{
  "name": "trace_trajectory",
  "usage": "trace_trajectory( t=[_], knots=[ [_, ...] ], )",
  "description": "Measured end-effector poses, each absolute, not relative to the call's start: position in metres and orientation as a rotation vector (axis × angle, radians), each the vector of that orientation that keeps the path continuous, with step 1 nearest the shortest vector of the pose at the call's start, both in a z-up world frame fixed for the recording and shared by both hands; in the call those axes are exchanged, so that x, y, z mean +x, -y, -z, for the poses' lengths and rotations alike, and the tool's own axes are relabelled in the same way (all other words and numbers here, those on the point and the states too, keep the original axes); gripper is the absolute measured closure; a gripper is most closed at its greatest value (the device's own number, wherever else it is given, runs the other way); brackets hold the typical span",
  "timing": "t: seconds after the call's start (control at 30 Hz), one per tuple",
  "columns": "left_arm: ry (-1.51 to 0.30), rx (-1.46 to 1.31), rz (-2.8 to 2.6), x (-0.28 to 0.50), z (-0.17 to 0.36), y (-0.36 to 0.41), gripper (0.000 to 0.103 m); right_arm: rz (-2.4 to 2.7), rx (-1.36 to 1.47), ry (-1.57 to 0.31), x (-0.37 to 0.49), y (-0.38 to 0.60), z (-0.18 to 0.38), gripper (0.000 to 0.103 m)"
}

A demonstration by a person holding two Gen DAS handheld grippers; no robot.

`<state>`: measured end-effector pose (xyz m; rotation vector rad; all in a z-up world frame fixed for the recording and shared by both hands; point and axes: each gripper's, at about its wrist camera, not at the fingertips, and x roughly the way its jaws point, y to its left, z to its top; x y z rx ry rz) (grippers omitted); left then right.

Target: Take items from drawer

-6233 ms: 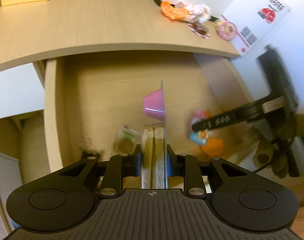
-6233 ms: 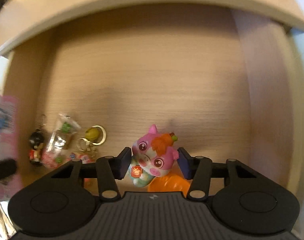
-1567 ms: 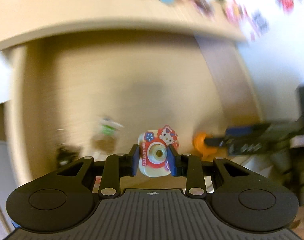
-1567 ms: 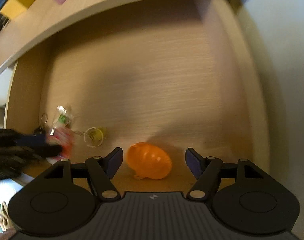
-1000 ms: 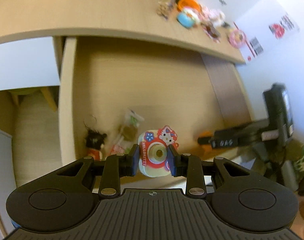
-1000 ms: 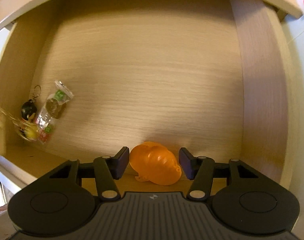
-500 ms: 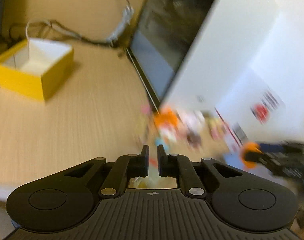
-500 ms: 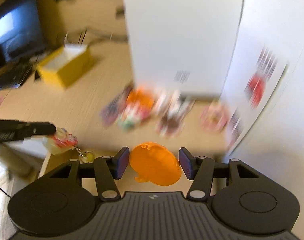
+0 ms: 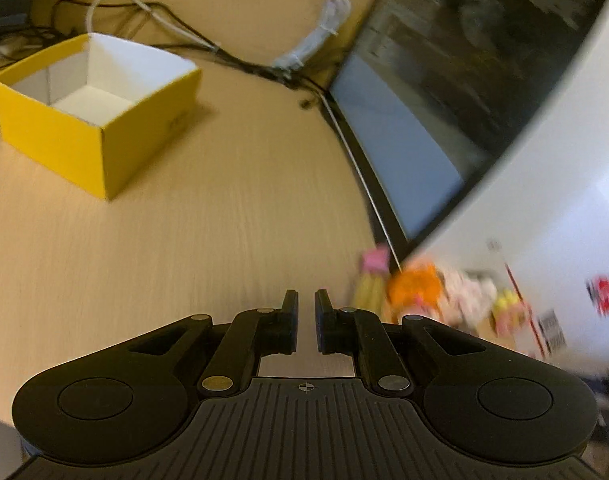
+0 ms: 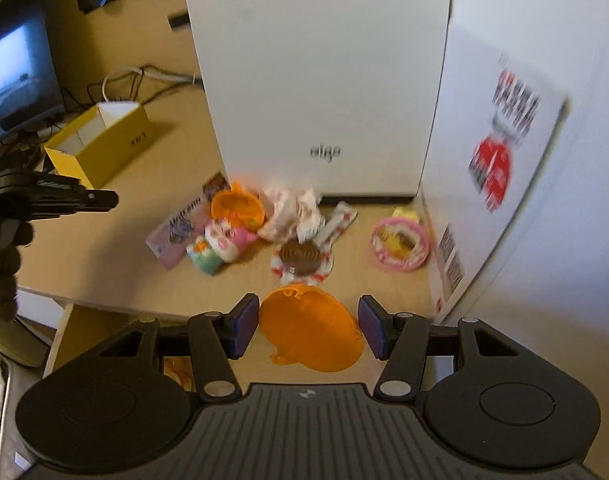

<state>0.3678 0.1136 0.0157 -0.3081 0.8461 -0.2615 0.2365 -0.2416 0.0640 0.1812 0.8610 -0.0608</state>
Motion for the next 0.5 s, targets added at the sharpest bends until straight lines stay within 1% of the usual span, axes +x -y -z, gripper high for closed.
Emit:
trace_trajectory(
  t=[0.13, 0.23, 0.33, 0.4, 0.5],
  knots=[
    [-0.893, -0.244, 0.396, 0.338, -0.011, -0.098, 0.092, 0.053, 0.179, -0.908, 0.246, 0.235, -0.043, 0.048],
    [-0.987, -0.182, 0.517, 0.317, 0.005, -0.082, 0.089, 0.056, 0.192, -0.956, 0.252, 0.232, -0.027, 0.048],
    [-1.013, 0.02, 0.573, 0.292, 0.025, -0.057, 0.088, 0.044, 0.187, -0.997, 0.251, 0.225, -0.012, 0.048],
    [-1.022, 0.179, 0.64, 0.277, 0.043, -0.039, 0.086, 0.035, 0.174, -1.029, 0.246, 0.22, -0.003, 0.048],
    [-1.089, 0.34, 0.762, 0.257, 0.069, -0.022, 0.085, 0.02, 0.151, -1.076, 0.239, 0.211, 0.011, 0.048]
  ],
)
